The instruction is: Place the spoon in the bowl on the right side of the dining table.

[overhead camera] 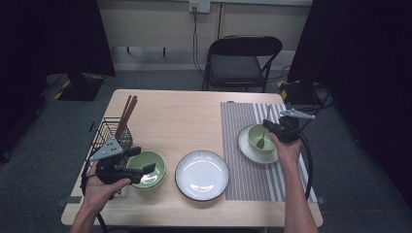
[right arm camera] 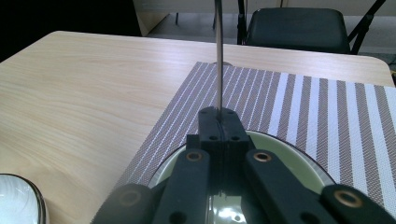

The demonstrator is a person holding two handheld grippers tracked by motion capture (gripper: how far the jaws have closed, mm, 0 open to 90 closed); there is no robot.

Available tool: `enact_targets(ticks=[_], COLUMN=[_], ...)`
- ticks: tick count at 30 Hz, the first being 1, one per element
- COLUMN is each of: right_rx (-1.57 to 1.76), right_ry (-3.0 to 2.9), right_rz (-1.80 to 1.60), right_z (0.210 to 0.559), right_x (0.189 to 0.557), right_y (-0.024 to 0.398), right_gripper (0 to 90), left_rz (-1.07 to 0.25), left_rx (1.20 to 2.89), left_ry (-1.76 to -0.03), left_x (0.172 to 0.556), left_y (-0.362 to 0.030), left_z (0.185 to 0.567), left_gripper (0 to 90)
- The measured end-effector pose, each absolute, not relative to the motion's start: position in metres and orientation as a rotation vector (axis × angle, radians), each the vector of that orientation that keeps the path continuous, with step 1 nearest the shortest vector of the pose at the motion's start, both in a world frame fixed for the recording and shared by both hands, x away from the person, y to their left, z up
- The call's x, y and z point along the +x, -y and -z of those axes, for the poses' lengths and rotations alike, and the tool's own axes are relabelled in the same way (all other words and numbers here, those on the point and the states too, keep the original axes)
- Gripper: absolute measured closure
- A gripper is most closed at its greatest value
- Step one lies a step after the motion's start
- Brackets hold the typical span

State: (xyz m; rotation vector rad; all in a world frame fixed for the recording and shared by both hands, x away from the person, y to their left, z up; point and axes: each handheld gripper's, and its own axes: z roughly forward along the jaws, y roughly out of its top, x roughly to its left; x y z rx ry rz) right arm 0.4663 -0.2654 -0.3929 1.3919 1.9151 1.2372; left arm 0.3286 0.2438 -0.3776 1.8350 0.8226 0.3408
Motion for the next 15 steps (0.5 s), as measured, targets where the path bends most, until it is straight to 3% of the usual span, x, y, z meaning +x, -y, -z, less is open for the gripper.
enact_targets(ticks=[15], right_rx=[1.414], right_ry=[-1.912], right_rz=[-1.215], right_z=[0.402], right_x=[0.459], right_y=[0.276], right_gripper=[88.3], left_rz=[-0.354], left_rx=[1.839], left_ry=[-0.817], left_x=[0.327], left_y=[-0.243], left_z=[0.375], left_gripper=[16.8])
